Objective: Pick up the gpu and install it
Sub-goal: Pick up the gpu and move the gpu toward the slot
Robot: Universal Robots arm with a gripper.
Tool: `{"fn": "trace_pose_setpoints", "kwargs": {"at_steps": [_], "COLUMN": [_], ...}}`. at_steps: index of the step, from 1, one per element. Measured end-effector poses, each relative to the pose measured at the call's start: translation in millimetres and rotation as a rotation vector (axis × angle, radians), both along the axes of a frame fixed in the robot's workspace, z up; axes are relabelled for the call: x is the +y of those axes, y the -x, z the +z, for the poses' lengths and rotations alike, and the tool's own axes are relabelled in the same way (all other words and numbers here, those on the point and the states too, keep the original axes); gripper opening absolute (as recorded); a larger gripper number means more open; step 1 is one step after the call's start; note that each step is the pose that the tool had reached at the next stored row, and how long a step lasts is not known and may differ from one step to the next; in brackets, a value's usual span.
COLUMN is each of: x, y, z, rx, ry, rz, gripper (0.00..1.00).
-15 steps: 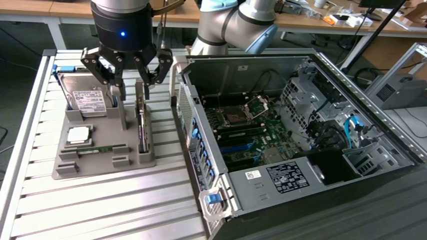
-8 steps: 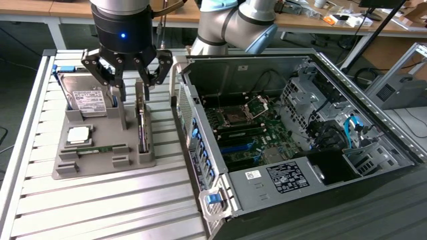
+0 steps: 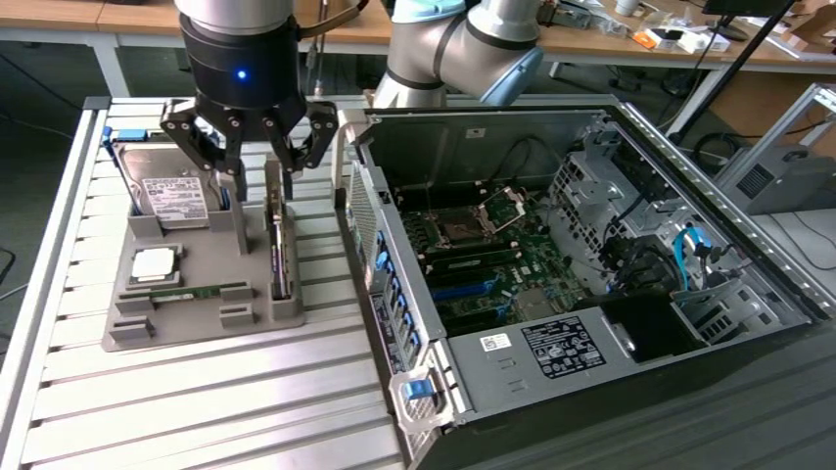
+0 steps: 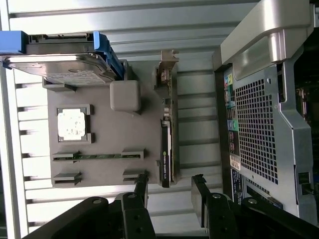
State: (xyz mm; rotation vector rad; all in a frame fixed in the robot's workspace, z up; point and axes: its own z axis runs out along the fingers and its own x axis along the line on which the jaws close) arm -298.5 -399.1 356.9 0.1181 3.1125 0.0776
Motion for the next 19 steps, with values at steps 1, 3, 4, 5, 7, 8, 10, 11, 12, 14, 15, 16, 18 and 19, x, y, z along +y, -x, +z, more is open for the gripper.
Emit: {"fn": "trace_pose_setpoints", "kwargs": {"at_steps": [1,3,4,5,7,8,10,11,12,14,15,16,18,19], "x": [0.0,0.0,0.0,0.0,0.0,0.0,0.0,0.0,0.0,0.0,0.0,0.0,0.0,0.0], "y": [0.0,0.0,0.0,0.0,0.0,0.0,0.0,0.0,0.0,0.0,0.0,0.0,0.0,0.0], "z": [-1.1,-3.2,-3.8,-4.4,-5.9,-6.5,-7.3,-7.5,-7.7,-8.2,-8.4,-8.7,-9.5,-9.8], "rx": [0.0,0.0,0.0001,0.0,0.0,0.0,0.0,0.0,0.0001,0.0,0.0,0.0,0.0,0.0], "ry": [0.0,0.0,0.0,0.0,0.0,0.0,0.0,0.0,0.0,0.0,0.0,0.0,0.0,0.0], "rz": [0.0,0.0,0.0,0.0,0.0,0.0,0.0,0.0,0.0,0.0,0.0,0.0,0.0,0.0], "gripper": [0.48,0.48,0.48,0.48,0.48,0.48,0.48,0.48,0.48,0.48,0.48,0.48,0.48,0.48]}}
